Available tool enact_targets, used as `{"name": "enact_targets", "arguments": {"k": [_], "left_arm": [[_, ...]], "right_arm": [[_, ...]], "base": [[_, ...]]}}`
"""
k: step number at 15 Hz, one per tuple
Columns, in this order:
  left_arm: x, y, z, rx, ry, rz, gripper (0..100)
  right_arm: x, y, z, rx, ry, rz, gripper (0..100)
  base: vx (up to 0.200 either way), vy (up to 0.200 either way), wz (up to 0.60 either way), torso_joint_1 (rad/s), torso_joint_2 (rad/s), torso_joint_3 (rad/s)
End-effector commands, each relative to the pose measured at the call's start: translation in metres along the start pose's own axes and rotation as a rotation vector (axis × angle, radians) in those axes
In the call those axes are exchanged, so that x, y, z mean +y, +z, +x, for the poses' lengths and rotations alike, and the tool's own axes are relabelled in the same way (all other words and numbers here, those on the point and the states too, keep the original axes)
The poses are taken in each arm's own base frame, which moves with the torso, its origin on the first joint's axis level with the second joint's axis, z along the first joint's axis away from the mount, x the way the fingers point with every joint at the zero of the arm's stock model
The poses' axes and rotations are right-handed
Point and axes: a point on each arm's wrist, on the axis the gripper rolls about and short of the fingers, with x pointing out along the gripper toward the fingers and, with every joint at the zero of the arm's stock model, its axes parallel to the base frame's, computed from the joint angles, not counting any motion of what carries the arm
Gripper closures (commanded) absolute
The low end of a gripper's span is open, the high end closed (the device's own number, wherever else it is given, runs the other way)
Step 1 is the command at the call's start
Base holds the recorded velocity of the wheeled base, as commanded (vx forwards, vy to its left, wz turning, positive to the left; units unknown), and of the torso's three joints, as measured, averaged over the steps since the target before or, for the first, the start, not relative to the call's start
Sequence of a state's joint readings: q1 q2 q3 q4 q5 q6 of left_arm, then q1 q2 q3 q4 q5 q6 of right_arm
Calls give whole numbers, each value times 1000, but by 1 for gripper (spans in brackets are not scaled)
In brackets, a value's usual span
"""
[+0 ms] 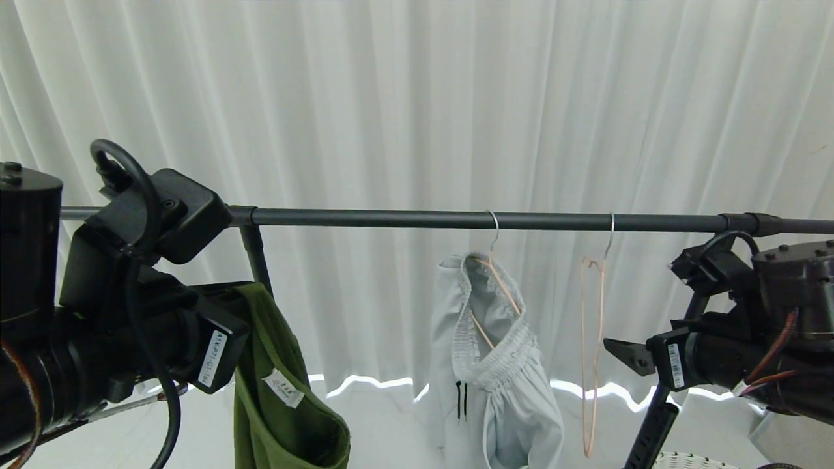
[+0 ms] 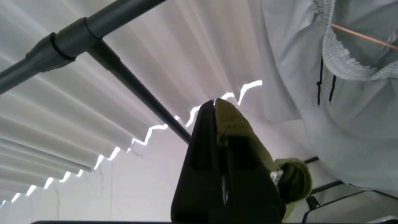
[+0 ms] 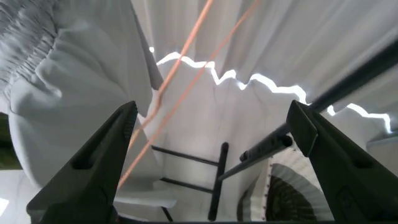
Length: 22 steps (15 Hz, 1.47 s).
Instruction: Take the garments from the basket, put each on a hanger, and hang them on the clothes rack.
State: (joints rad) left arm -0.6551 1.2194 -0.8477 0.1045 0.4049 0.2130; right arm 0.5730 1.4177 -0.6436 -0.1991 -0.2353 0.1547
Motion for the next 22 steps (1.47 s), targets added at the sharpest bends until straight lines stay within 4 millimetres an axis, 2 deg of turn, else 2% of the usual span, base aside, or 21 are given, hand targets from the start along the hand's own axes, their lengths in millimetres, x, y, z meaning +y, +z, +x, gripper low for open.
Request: {"name": "enact_targets", "arguments": {"k": [1,4,15,17,20,22], "left_arm": [[0,0,0,-1,0,0,100],[0,-1,-1,0,2,0,100],[0,0,-1,-4,1,-1,100],[1,0,-1,-3,2,-1,100],[0,0,-1,-2,2,-1,100],[1,0,-1,-4,3,-2,100]], "right_arm": [[4,-8,20,69,-23,-18,0],[5,-12,27,93,-61,11,0],[4,-12,27,84,-113,38,0],[5,-12,30,89,-114,35,0],[5,-14,45,101,-146,47,0],[3,-14,45,96,-179,47,0]], "base": [[0,0,0,0,0,0],[0,0,0,0,0,0],[0,0,0,0,0,0],[0,0,0,0,0,0],[0,0,0,0,0,0],[0,0,0,0,0,0]]}}
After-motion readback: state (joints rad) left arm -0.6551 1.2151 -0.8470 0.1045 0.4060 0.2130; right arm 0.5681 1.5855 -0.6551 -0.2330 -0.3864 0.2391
